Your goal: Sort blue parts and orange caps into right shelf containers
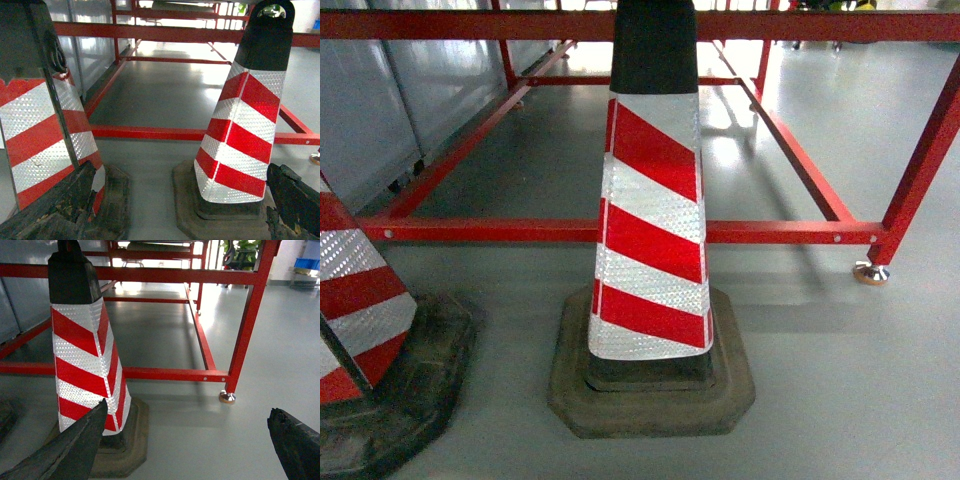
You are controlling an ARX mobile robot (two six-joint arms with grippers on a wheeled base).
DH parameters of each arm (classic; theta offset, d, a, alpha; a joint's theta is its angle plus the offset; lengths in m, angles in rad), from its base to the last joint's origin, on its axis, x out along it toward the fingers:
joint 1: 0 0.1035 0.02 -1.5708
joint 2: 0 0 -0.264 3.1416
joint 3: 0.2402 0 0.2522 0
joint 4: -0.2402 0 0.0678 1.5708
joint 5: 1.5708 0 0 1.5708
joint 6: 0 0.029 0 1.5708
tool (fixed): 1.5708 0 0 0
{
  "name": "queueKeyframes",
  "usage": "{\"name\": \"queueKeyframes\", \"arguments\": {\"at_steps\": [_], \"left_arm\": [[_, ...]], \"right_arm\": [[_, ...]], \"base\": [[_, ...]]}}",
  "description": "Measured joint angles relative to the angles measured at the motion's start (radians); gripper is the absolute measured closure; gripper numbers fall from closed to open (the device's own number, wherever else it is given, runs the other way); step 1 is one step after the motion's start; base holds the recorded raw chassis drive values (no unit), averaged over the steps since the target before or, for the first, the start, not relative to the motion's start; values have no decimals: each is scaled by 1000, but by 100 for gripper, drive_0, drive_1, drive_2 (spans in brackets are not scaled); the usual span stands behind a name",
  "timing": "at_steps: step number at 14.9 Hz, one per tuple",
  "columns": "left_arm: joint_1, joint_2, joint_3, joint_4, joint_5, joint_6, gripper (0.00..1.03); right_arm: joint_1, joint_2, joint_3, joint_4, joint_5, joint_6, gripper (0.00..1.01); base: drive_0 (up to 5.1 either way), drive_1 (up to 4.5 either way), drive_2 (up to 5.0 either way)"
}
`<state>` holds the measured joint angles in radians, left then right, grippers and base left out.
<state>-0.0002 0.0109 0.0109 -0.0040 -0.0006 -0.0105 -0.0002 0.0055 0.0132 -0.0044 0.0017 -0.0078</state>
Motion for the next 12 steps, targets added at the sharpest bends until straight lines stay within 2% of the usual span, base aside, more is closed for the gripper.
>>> {"name": "queueKeyframes", "arguments": {"at_steps": [12], "left_arm": [[0, 0, 0, 0, 0, 0, 5]], "right_arm": [[0, 0, 0, 0, 0, 0, 3]], "base": [[0, 0, 0]]}}
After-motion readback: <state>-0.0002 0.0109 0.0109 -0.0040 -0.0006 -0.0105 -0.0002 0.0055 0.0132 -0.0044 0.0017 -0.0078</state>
